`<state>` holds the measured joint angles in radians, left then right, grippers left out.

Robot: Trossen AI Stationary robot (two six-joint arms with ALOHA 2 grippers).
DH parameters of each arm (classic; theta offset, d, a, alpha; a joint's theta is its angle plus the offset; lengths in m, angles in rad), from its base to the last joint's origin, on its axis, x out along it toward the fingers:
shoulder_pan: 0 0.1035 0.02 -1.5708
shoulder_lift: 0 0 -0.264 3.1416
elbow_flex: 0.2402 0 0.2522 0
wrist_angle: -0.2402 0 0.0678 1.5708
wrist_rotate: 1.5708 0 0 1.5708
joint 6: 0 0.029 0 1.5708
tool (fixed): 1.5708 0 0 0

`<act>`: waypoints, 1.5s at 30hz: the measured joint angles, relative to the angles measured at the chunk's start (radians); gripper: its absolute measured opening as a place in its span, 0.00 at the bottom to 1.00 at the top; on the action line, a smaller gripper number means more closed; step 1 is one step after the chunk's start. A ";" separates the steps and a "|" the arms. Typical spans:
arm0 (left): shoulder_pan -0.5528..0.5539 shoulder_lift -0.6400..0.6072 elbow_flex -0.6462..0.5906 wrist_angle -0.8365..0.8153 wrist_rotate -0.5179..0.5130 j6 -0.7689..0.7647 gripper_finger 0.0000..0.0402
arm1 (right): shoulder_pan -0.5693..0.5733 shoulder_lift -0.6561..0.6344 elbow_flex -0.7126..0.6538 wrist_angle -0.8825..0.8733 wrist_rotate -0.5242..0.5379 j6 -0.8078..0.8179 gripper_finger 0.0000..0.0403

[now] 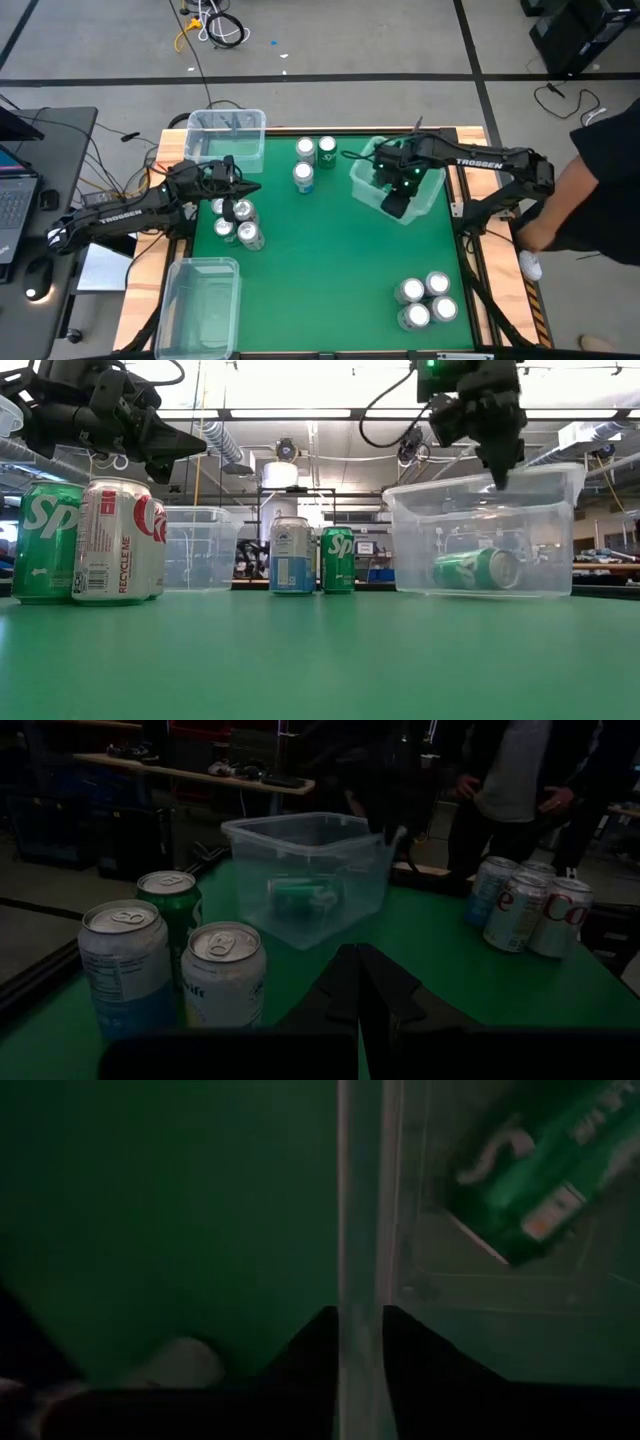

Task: Sort soda cans
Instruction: Put the green soda can into the top right transparent bin

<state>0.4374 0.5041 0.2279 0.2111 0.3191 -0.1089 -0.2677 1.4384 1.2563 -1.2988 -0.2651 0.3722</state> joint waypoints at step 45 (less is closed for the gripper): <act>0.000 0.000 0.000 -0.006 0.000 0.000 0.00 | -0.121 -0.001 -0.099 0.256 0.106 -0.586 0.09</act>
<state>0.4374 0.5041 0.2282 0.2054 0.3191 -0.1089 -0.3889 1.4376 1.1575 -1.0424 -0.1593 -0.2142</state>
